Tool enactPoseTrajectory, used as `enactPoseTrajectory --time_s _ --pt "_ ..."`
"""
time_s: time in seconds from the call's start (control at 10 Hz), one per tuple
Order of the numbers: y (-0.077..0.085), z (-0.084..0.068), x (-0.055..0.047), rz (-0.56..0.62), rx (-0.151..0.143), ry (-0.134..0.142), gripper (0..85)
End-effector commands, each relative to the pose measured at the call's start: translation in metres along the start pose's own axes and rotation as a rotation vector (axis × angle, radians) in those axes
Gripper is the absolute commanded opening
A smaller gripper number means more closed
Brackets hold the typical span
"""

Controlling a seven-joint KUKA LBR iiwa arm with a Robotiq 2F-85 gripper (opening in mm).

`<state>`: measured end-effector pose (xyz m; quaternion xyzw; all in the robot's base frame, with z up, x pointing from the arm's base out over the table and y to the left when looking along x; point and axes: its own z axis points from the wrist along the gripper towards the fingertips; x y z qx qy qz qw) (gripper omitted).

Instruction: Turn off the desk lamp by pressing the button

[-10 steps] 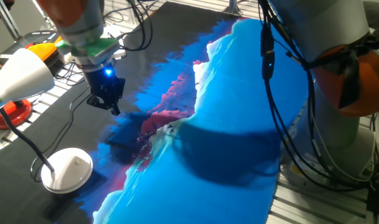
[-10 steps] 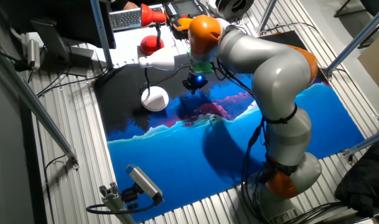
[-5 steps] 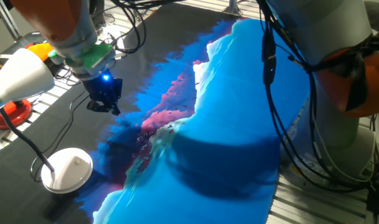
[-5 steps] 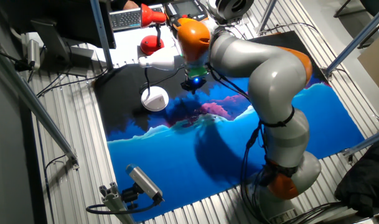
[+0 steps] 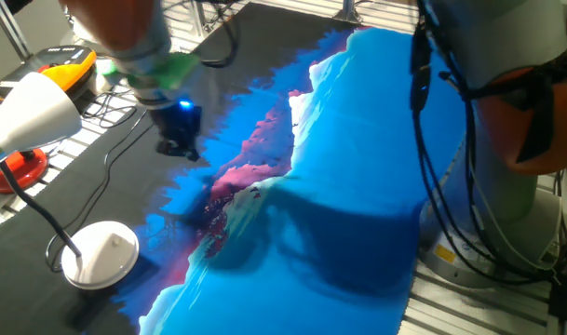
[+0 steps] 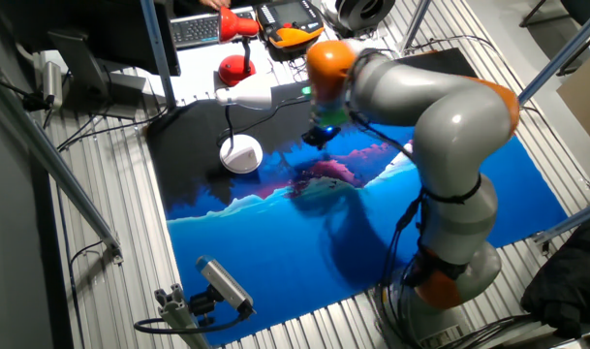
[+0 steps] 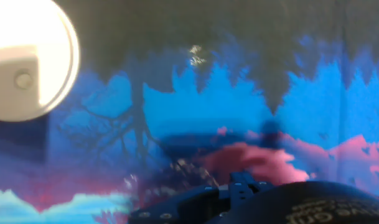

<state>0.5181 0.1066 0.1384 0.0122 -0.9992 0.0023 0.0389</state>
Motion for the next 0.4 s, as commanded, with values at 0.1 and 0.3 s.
enactPoseTrajectory --time_s 0.1,0.3 --pt "-0.019 -0.005 0.012 0.004 -0.044 0.007 0.0" --pt "-0.016 -0.009 0.021 0.007 -0.041 0.001 0.0"
